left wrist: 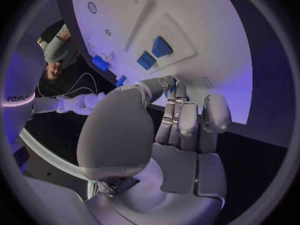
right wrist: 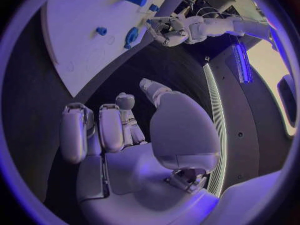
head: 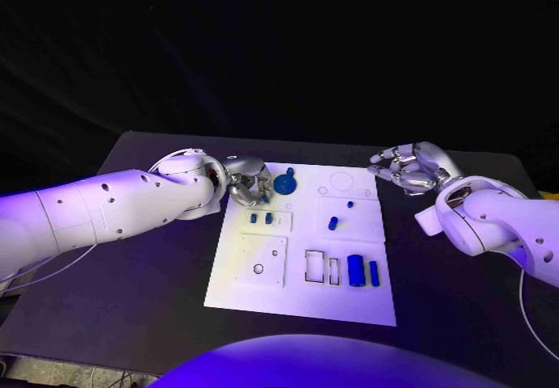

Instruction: Assemble the parts on the task board

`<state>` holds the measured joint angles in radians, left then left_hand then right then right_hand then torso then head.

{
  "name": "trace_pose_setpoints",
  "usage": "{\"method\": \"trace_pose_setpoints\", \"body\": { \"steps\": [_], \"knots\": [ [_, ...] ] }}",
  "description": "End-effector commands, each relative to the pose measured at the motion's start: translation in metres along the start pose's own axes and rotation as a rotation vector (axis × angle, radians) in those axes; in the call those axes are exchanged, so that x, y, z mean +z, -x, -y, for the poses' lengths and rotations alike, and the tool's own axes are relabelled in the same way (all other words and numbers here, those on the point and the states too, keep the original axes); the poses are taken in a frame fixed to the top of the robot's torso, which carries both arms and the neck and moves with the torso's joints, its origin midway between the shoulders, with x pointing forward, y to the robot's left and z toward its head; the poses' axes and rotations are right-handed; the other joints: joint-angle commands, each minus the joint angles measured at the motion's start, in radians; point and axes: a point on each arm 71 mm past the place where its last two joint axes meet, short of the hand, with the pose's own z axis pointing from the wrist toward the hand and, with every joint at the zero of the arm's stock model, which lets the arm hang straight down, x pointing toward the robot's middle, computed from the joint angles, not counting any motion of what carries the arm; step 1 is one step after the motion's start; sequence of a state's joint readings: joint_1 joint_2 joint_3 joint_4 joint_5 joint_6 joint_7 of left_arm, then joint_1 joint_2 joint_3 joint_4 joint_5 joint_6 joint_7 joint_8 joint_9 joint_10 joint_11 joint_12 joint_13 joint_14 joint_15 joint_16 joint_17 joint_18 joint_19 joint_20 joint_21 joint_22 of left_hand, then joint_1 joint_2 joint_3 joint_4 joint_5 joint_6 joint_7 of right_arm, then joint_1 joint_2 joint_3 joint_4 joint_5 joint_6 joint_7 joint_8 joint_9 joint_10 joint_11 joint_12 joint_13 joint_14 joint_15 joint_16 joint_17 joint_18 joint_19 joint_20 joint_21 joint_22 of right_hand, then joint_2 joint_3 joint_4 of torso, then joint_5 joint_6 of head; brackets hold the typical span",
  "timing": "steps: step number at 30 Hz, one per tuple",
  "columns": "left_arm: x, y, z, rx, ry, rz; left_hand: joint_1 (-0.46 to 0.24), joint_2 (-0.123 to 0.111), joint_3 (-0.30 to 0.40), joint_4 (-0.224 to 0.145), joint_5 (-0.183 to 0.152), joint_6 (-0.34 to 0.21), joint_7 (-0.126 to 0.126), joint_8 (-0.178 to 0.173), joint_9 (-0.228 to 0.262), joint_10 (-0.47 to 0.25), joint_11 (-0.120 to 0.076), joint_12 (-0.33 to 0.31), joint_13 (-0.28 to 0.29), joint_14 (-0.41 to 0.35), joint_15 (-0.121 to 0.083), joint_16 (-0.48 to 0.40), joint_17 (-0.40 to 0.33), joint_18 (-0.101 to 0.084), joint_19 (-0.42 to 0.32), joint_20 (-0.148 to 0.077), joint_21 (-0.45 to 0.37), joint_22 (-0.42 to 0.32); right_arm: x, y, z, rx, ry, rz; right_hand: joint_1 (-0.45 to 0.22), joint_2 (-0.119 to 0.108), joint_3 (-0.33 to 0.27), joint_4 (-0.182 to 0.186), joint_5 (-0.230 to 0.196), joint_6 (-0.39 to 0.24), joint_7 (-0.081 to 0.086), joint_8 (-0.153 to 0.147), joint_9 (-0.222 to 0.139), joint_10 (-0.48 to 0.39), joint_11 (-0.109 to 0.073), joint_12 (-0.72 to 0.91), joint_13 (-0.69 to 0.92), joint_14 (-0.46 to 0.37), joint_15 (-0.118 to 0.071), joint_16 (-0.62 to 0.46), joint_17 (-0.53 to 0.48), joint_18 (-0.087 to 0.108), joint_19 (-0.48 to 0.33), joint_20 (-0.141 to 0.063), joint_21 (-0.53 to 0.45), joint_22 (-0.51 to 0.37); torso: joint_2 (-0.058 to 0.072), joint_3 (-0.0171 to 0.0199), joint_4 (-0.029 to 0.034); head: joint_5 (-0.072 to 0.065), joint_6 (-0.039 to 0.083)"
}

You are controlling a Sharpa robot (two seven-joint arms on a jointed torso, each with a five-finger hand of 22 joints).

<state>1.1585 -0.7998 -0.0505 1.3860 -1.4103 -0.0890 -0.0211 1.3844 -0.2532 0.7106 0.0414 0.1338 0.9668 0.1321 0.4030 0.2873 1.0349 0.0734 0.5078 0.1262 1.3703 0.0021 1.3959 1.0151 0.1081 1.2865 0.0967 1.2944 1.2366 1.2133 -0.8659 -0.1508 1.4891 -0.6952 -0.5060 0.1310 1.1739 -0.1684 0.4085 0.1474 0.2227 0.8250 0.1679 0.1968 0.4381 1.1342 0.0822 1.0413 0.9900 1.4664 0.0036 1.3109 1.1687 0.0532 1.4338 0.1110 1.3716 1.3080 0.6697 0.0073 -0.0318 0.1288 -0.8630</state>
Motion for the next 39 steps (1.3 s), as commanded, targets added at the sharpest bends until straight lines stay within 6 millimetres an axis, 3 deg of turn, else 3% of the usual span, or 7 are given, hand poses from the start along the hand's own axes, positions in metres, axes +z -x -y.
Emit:
{"method": "trace_pose_setpoints", "body": {
  "steps": [1,15,39],
  "knots": [
    [0.0012,-0.0039,0.0011,-0.005,0.004,-0.034,-0.004,-0.002,0.001,0.006,-0.003,0.006,0.003,-0.004,0.000,0.005,-0.001,-0.006,-0.001,0.000,0.002,-0.001,-0.002,-0.011,0.001,0.006,-0.003,-0.001,-0.0002,-0.0015,-0.0006,-0.007,0.007,-0.015,-0.001,0.005,0.001,0.008,0.005,-0.006,0.002,0.004,-0.001,-0.005,0.000,0.000,0.002,0.010,0.000,-0.005,0.000,0.006,-0.008,-0.001,-0.007,0.096,0.000,0.0000,-0.0006,0.000,-0.002],
    [0.0024,-0.0066,0.0028,-0.011,-0.009,-0.055,0.001,0.001,0.002,0.003,-0.004,0.014,0.001,-0.002,0.004,0.015,-0.003,-0.008,0.000,0.000,0.001,-0.002,-0.004,-0.012,0.006,0.006,0.001,0.004,-0.0004,-0.0009,-0.0001,-0.008,0.006,-0.013,-0.001,0.005,0.001,0.008,0.005,-0.006,0.002,0.004,-0.001,-0.005,0.000,0.000,0.002,0.010,0.000,-0.005,0.000,0.006,-0.008,-0.001,-0.007,0.096,-0.001,-0.0001,0.0018,-0.001,-0.005],
    [0.0030,-0.0053,0.0018,-0.019,-0.010,-0.030,0.004,0.002,0.003,0.001,-0.004,0.015,0.001,-0.004,0.006,0.019,-0.003,-0.012,0.000,0.003,0.000,0.000,0.003,-0.013,0.009,0.005,0.004,0.008,-0.0002,-0.0011,0.0010,-0.008,0.002,-0.014,0.001,0.006,-0.005,0.014,0.006,-0.008,0.001,0.007,-0.002,-0.006,0.000,0.001,0.001,0.010,0.000,-0.007,0.000,0.005,-0.006,-0.002,-0.008,0.096,0.000,0.0000,0.0001,0.000,-0.004]
  ]
}}
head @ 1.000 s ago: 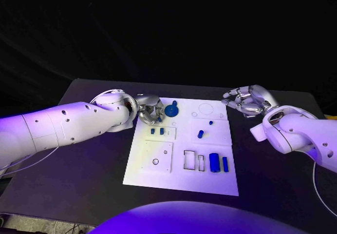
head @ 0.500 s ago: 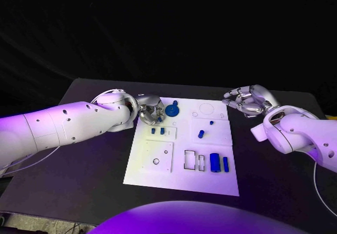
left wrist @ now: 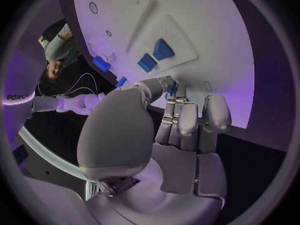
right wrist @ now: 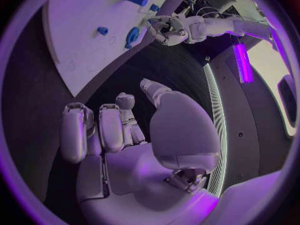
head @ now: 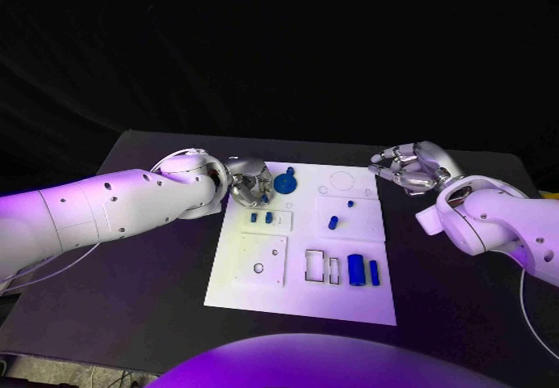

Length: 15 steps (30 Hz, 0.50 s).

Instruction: Assemble the parts on the task board

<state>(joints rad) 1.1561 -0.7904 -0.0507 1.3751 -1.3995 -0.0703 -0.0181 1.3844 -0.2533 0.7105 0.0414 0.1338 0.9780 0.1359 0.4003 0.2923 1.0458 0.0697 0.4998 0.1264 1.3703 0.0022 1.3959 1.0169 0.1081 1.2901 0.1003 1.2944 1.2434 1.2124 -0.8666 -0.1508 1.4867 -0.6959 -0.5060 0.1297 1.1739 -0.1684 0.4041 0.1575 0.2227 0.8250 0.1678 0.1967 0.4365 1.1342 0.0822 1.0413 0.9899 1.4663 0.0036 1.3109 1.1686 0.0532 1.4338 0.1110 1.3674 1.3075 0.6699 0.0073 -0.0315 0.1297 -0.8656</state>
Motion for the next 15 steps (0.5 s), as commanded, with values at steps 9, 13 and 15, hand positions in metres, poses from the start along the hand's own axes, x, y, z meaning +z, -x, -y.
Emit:
{"method": "trace_pose_setpoints", "body": {
  "steps": [9,13,15],
  "knots": [
    [0.0004,-0.0016,0.0022,-0.017,-0.015,0.004,0.003,0.002,0.003,0.001,-0.004,0.001,-0.001,-0.005,0.000,0.007,0.001,-0.006,0.000,0.002,0.000,0.000,-0.001,-0.013,0.006,0.001,0.004,0.001,-0.0002,-0.0018,0.0005,-0.007,0.001,-0.018,0.001,0.006,-0.001,0.004,0.006,-0.008,0.001,0.007,-0.001,-0.006,0.000,0.001,0.001,0.010,0.000,-0.007,0.000,0.005,-0.006,-0.002,-0.003,0.097,0.000,-0.0003,0.0005,-0.001,-0.003],
    [0.0003,-0.0014,0.0024,-0.019,-0.016,0.008,0.002,0.001,0.002,0.001,-0.004,-0.001,-0.001,-0.007,0.000,0.007,0.002,-0.008,0.000,0.003,0.001,0.000,-0.001,-0.013,0.006,0.001,0.004,0.002,-0.0002,-0.0019,0.0006,-0.007,0.001,-0.020,0.001,0.006,-0.001,0.004,0.006,-0.008,0.001,0.007,-0.001,-0.006,0.000,0.001,0.001,0.010,0.000,-0.007,0.000,0.005,-0.006,-0.002,-0.003,0.097,-0.001,-0.0004,0.0006,-0.001,-0.003],
    [0.0003,-0.0013,0.0024,-0.019,-0.016,0.008,0.001,0.000,0.002,0.001,-0.004,-0.003,0.000,-0.009,0.000,0.006,0.003,-0.010,0.000,0.002,0.001,-0.001,-0.002,-0.013,0.007,0.001,0.004,0.002,-0.0002,-0.0019,0.0008,-0.007,0.000,-0.020,0.001,0.006,-0.001,0.004,0.006,-0.008,0.001,0.007,-0.001,-0.006,0.000,0.001,0.001,0.010,0.000,-0.007,0.000,0.005,-0.006,-0.002,-0.003,0.097,-0.001,-0.0003,0.0006,-0.001,-0.002]
  ]
}}
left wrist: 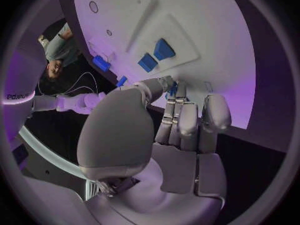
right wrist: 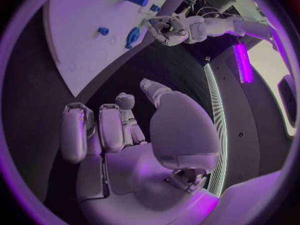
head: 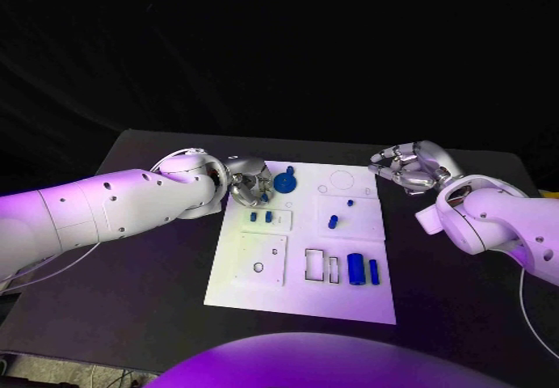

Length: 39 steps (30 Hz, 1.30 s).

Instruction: Assemble the parts on the task board

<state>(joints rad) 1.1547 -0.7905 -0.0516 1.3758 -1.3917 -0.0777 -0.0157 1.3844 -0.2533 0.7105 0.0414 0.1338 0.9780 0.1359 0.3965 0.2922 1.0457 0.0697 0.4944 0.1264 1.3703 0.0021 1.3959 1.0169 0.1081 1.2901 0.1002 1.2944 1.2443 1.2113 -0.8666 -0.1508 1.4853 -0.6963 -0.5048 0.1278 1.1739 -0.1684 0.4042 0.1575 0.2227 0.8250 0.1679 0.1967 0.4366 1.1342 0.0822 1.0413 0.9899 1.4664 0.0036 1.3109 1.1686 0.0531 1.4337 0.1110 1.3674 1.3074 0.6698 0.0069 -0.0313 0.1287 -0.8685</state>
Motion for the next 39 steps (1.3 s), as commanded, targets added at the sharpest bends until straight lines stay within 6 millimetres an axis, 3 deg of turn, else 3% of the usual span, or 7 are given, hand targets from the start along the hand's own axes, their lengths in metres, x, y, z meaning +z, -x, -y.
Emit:
{"method": "trace_pose_setpoints", "body": {
  "steps": [1,22,37,39],
  "knots": [
    [0.0003,-0.0006,0.0022,-0.011,-0.014,0.004,0.001,0.000,0.002,0.001,-0.004,-0.003,0.000,-0.005,0.000,0.006,0.003,-0.005,-0.001,0.002,0.001,-0.001,-0.002,-0.013,0.007,0.001,0.004,0.001,-0.0001,-0.0017,0.0000,-0.007,0.003,-0.019,0.001,0.006,-0.001,0.004,0.006,-0.008,0.001,0.007,-0.001,-0.006,0.000,0.001,0.001,0.010,0.000,-0.007,0.000,0.006,-0.006,-0.002,-0.003,0.097,-0.001,0.0000,0.0002,0.000,0.001],
    [0.0005,-0.0006,0.0020,-0.012,-0.008,0.004,-0.003,-0.007,-0.002,0.002,-0.004,-0.009,0.002,-0.013,-0.001,0.001,0.005,-0.011,0.000,-0.003,0.004,-0.005,-0.011,-0.012,0.001,0.002,-0.002,-0.005,0.0000,-0.0018,0.0007,-0.007,0.000,-0.021,0.001,0.006,-0.001,0.004,0.006,-0.008,0.001,0.007,-0.001,-0.006,0.000,0.001,0.001,0.010,0.000,-0.007,0.000,0.006,-0.006,-0.002,-0.003,0.097,0.000,0.0004,-0.0008,0.000,0.000],
    [0.0009,-0.0007,0.0021,-0.012,-0.007,0.003,-0.018,-0.023,-0.019,0.005,-0.003,-0.036,0.006,-0.042,-0.007,-0.050,0.015,-0.001,0.016,-0.020,0.012,-0.015,-0.042,-0.007,-0.016,0.010,-0.023,-0.025,0.0001,-0.0013,0.0007,-0.008,0.002,-0.015,0.002,0.007,-0.003,0.006,0.006,-0.008,0.001,0.008,-0.001,-0.008,0.000,0.000,-0.001,0.010,0.000,-0.008,-0.001,0.006,-0.008,-0.002,-0.006,0.095,0.000,0.0002,-0.0003,-0.001,0.000],
    [0.0009,-0.0007,0.0019,-0.012,-0.006,0.003,-0.021,-0.024,-0.024,0.007,-0.003,-0.037,0.005,-0.045,-0.007,-0.067,0.018,0.008,0.022,-0.036,0.015,-0.027,-0.076,-0.003,-0.027,0.013,-0.036,-0.038,0.0001,-0.0013,0.0007,-0.008,0.003,-0.014,0.002,0.007,-0.003,0.006,0.006,-0.008,0.001,0.008,-0.001,-0.008,0.000,0.000,-0.001,0.010,0.000,-0.008,-0.001,0.006,-0.008,-0.002,-0.006,0.095,0.000,0.0005,-0.0005,-0.001,0.000]
  ]
}}
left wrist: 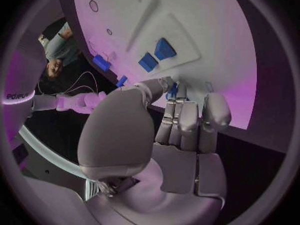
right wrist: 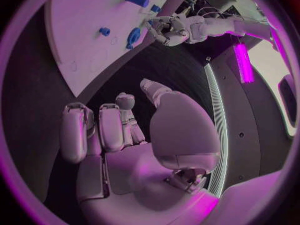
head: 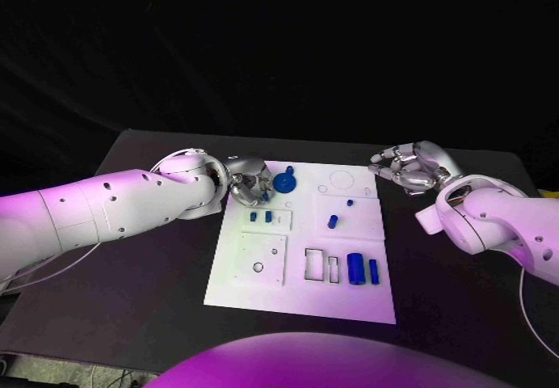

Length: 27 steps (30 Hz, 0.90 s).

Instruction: Assemble the parts on the task board

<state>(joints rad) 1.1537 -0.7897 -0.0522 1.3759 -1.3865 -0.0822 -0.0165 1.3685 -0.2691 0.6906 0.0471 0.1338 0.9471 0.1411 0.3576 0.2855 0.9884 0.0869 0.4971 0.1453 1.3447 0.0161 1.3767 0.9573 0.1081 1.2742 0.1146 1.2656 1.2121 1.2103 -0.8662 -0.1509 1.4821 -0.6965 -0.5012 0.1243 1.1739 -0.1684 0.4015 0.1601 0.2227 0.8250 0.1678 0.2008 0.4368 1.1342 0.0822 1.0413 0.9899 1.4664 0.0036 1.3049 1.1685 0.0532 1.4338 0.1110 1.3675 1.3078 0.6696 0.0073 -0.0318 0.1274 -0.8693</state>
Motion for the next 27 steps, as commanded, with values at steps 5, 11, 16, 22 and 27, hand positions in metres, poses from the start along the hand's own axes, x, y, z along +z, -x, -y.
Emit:
{"method": "trace_pose_setpoints", "body": {
  "steps": [5,11,16,22,27],
  "knots": [
    [0.0007,-0.0003,0.0011,-0.006,-0.002,-0.003,-0.006,-0.008,-0.011,0.001,-0.003,-0.004,-0.002,-0.010,0.000,-0.036,0.004,0.029,0.017,-0.019,0.004,-0.010,-0.027,-0.002,-0.018,0.002,-0.015,-0.013,0.0000,-0.0014,-0.0006,-0.007,0.009,-0.011,0.002,0.007,0.000,0.004,0.006,-0.008,0.001,0.004,-0.002,-0.008,0.000,0.000,-0.001,0.010,0.000,-0.002,-0.001,0.006,-0.008,-0.002,-0.006,0.095,0.000,-0.0001,0.0000,0.000,0.000],
    [0.0004,-0.0007,0.0005,-0.006,0.003,-0.008,-0.006,-0.007,-0.015,0.002,-0.002,-0.001,-0.003,-0.012,0.001,-0.053,0.006,0.050,0.028,-0.020,0.006,-0.008,-0.029,-0.002,-0.018,0.004,-0.016,-0.012,-0.0001,-0.0013,-0.0005,-0.007,0.008,-0.011,0.002,0.007,0.000,0.004,0.006,-0.008,0.001,0.004,-0.002,-0.008,0.000,0.000,-0.001,0.010,0.000,-0.002,-0.001,0.006,-0.008,-0.002,-0.006,0.095,0.000,-0.0004,0.0000,-0.001,-0.001],
    [0.0002,-0.0004,0.0005,-0.006,0.001,-0.005,-0.006,-0.006,-0.016,0.003,-0.002,0.001,-0.003,-0.013,0.001,-0.061,0.006,0.061,0.033,-0.020,0.006,-0.007,-0.029,-0.001,-0.018,0.004,-0.017,-0.013,-0.0002,-0.0012,-0.0004,-0.007,0.007,-0.012,0.002,0.007,0.000,0.004,0.006,-0.008,0.001,0.004,-0.002,-0.008,0.000,0.000,-0.001,0.010,0.000,-0.002,-0.001,0.006,-0.008,-0.002,-0.006,0.095,0.000,-0.0005,0.0005,-0.002,-0.001],
    [0.0004,0.0002,0.0015,-0.009,-0.008,0.006,0.002,0.002,-0.015,0.000,-0.002,0.011,-0.005,-0.015,0.004,-0.069,-0.003,0.128,0.066,-0.007,-0.001,0.008,-0.005,-0.004,-0.006,0.000,-0.007,0.000,0.0000,-0.0015,-0.0006,-0.007,0.008,-0.012,0.002,0.007,0.000,0.004,0.006,-0.008,0.001,0.004,-0.002,-0.008,0.000,0.000,-0.001,0.010,0.000,-0.002,-0.001,0.006,-0.008,-0.002,-0.006,0.095,0.000,-0.0004,0.0002,-0.001,-0.001],
    [0.0002,0.0008,0.0022,-0.016,-0.015,0.015,0.006,0.005,-0.012,-0.002,-0.002,0.012,-0.006,-0.020,0.006,-0.072,-0.013,0.187,0.094,0.018,-0.009,0.031,0.043,-0.008,0.009,-0.007,0.006,0.016,0.0000,-0.0015,-0.0005,-0.007,0.007,-0.012,0.002,0.007,-0.001,0.004,0.006,-0.009,0.001,0.004,-0.002,-0.008,0.000,0.000,-0.001,0.010,0.000,-0.003,-0.001,0.006,-0.008,-0.002,-0.006,0.095,0.000,-0.0005,-0.0002,-0.001,0.000]
  ]
}}
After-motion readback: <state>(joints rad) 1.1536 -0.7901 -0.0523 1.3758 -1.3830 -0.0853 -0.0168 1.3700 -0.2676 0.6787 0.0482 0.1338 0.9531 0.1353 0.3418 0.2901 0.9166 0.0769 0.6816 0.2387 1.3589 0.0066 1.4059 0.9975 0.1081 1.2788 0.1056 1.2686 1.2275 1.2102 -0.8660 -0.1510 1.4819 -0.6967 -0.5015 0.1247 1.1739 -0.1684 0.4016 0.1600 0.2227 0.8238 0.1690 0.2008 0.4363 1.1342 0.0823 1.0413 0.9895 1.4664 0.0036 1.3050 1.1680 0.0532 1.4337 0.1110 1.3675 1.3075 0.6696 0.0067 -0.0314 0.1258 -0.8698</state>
